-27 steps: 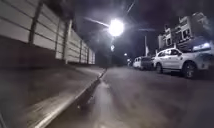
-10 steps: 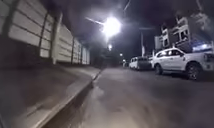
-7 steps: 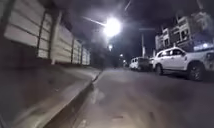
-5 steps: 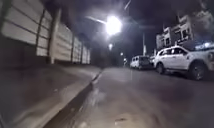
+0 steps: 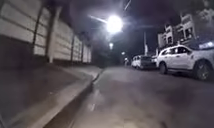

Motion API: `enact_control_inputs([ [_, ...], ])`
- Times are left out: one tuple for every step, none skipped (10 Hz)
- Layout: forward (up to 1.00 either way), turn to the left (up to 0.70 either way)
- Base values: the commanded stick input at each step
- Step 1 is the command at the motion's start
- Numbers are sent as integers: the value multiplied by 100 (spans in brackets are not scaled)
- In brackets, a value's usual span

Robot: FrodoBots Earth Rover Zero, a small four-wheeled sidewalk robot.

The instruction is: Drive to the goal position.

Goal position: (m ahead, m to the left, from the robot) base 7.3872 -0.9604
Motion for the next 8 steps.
enact_control_inputs([
  [50, 0],
  [50, 0],
  [50, 0],
  [50, 0],
  [50, 0],
  [50, 0],
  [50, 0],
  [50, 0],
])
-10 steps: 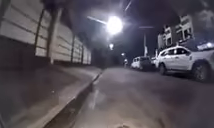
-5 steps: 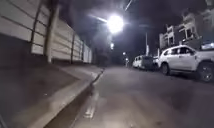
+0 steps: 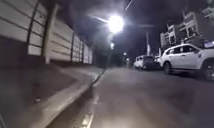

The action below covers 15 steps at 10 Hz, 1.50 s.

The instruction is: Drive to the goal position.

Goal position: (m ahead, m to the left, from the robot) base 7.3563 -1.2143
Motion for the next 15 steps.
enact_control_inputs([
  [50, 0],
  [50, 0],
  [50, 0],
  [50, 0],
  [50, 0],
  [50, 0],
  [50, 0],
  [50, 0],
  [50, 0],
  [50, 0],
  [50, 0],
  [50, 0],
  [50, 0],
  [50, 0],
  [50, 0],
])
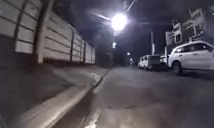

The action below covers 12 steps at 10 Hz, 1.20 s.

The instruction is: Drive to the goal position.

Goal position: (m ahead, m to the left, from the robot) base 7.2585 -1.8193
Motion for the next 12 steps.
enact_control_inputs([
  [50, 0],
  [50, 0],
  [50, 0],
  [50, 0],
  [50, 0],
  [50, 0],
  [50, 0],
  [50, 0],
  [50, 0],
  [50, 0],
  [50, 0],
  [50, 0],
])
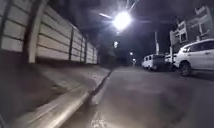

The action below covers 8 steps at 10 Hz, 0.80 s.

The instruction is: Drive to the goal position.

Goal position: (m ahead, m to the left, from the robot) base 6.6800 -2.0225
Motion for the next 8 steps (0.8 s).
enact_control_inputs([
  [50, 0],
  [50, 0],
  [50, 0],
  [50, 0],
  [50, 0],
  [50, 0],
  [50, -13],
  [50, -33],
])
